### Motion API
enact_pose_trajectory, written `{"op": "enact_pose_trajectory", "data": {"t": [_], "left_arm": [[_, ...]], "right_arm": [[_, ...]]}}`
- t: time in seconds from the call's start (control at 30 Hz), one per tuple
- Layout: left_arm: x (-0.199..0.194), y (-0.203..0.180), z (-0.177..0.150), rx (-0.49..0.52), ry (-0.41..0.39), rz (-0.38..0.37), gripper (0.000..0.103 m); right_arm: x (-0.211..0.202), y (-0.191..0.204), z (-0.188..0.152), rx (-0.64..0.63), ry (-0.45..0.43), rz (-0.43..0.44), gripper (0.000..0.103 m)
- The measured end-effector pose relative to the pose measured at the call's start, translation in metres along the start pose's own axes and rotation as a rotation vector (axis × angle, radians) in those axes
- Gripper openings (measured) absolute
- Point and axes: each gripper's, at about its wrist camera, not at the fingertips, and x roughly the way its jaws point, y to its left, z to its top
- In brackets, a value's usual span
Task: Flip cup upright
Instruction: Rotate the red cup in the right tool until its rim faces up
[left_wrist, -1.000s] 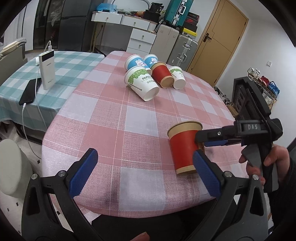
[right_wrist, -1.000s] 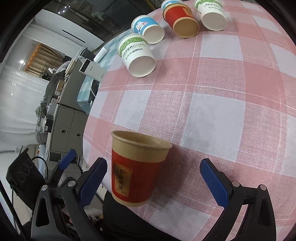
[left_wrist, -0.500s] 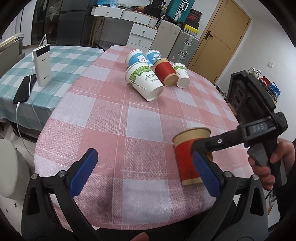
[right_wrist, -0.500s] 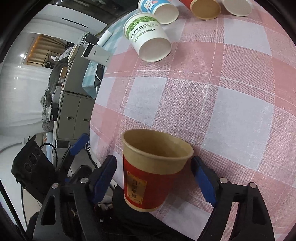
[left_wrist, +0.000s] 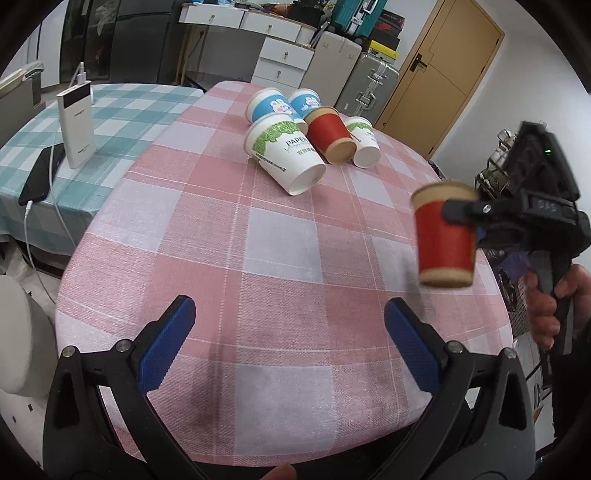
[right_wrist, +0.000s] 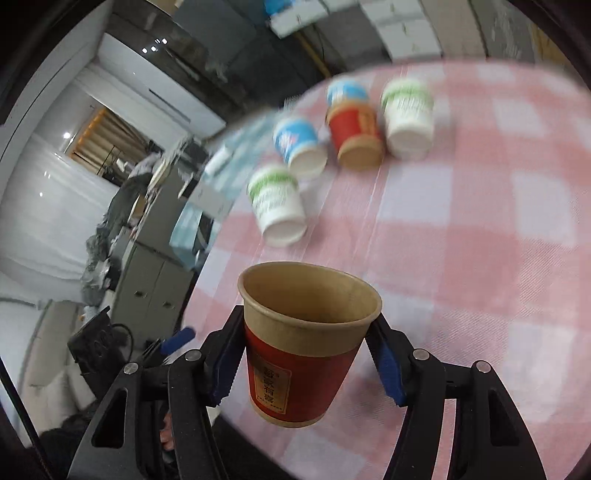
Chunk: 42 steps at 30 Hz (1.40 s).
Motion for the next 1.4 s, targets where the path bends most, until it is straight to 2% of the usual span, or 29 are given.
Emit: {"op": "enact_pose_trajectory", "data": {"t": [0.07, 0.27, 0.33, 0.43, 0.5, 0.6, 1.0, 1.23, 1.4], "left_arm": [[0.005, -0.004, 0.005, 0.001, 0.011, -0.019, 0.102], [0.015, -0.011, 0.028, -0.007, -0.007, 0.008, 0.102], [0.021, -0.017, 0.034, 0.0, -0.006, 0.018, 0.102], [0.033, -0.027, 0.041, 0.012, 0.001, 0.019, 0.102], [0.04, -0.035, 0.045, 0.019, -0.006, -0.021, 0.102], [0.052, -0.05, 0.049, 0.037, -0.013, -0.04, 0.102], [0.108, -0.073, 0.062, 0.062, 0.055, -0.042, 0.102], [0.116, -0.071, 0.062, 0.051, 0.069, -0.046, 0.102], [0.113, -0.074, 0.062, 0.06, 0.065, -0.046, 0.102]], "right_arm": [[-0.019, -0.002, -0.001, -0.041, -0.111, -0.055, 0.064], [-0.047, -0.025, -0.015, -0.163, -0.366, -0.197, 0.064], [-0.044, -0.03, -0.018, -0.19, -0.419, -0.237, 0.064], [-0.032, -0.039, -0.016, -0.221, -0.451, -0.277, 0.064], [-0.022, -0.043, -0.013, -0.236, -0.456, -0.302, 0.064], [-0.012, -0.052, -0.009, -0.239, -0.466, -0.315, 0.064], [0.009, -0.059, -0.003, -0.269, -0.377, -0.347, 0.064], [0.007, -0.051, -0.017, -0.291, -0.341, -0.366, 0.064], [0.01, -0.041, -0.031, -0.35, -0.316, -0.412, 0.065]]}}
